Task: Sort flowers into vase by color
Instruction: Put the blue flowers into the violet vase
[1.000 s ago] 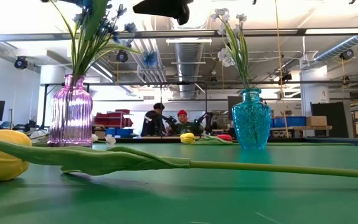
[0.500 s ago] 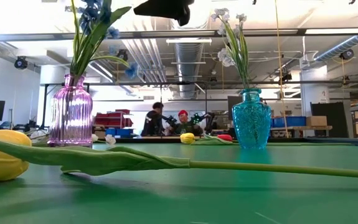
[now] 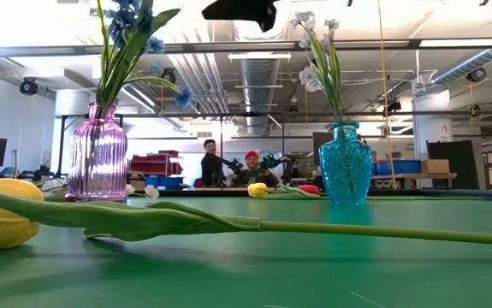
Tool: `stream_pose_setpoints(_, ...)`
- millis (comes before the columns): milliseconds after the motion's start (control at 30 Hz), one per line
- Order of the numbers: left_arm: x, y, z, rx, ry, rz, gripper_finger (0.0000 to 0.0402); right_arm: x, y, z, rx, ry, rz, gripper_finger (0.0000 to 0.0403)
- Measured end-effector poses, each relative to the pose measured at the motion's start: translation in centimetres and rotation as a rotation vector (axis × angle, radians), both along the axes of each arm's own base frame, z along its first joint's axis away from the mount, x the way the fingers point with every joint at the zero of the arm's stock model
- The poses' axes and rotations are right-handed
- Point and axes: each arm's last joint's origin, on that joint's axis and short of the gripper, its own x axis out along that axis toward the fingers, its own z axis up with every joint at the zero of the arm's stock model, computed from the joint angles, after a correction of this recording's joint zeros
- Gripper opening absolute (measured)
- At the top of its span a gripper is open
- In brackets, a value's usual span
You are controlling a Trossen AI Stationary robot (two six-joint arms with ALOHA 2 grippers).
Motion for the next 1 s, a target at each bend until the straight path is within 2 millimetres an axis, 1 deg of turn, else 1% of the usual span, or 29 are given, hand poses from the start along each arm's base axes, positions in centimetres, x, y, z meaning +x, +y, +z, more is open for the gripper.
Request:
stream_pose_setpoints(233, 0.6, -1.6, -2.0, -0.028, 0.084, 0.048, 0.0274, -1.4, 0.2, 0.1, 0.018, 0.101, -0.006, 0.0219)
stream_pose_setpoints(333, 0.8, -2.5, -3.2, -0.053, 0.135, 0.08, 0.0273, -1.9, 0.6, -0.1, 0.02, 0.146, 0.0, 0.0219)
stream_pose_setpoints(467, 0.3, -3.5, -5.1, -0.117, 0.228, 0.159, 0.0273, -2.3, 1.1, -0.4, 0.021, 0.195, 0.009, 0.0219)
stream_pose_setpoints(633, -0.7, -4.6, -8.6, -0.182, 0.369, 0.322, 0.0273, -2.5, 1.7, -0.5, 0.009, 0.206, 0.031, 0.0219)
stream_pose_setpoints(800, -0.8, -5.3, -12.7, -0.233, 0.381, 0.415, 0.0273, -2.6, 2.0, -0.5, 0.001, 0.206, 0.043, 0.0219)
stream_pose_setpoints(900, -0.9, -5.3, -15.4, -0.256, 0.43, 0.437, 0.0273, -2.6, 2.0, -0.5, -0.002, 0.206, 0.045, 0.0219)
stream_pose_setpoints(1000, -1.2, -5.1, -17.8, -0.271, 0.439, 0.495, 0.0274, -2.6, 2.0, -0.5, -0.005, 0.21, 0.046, 0.0219)
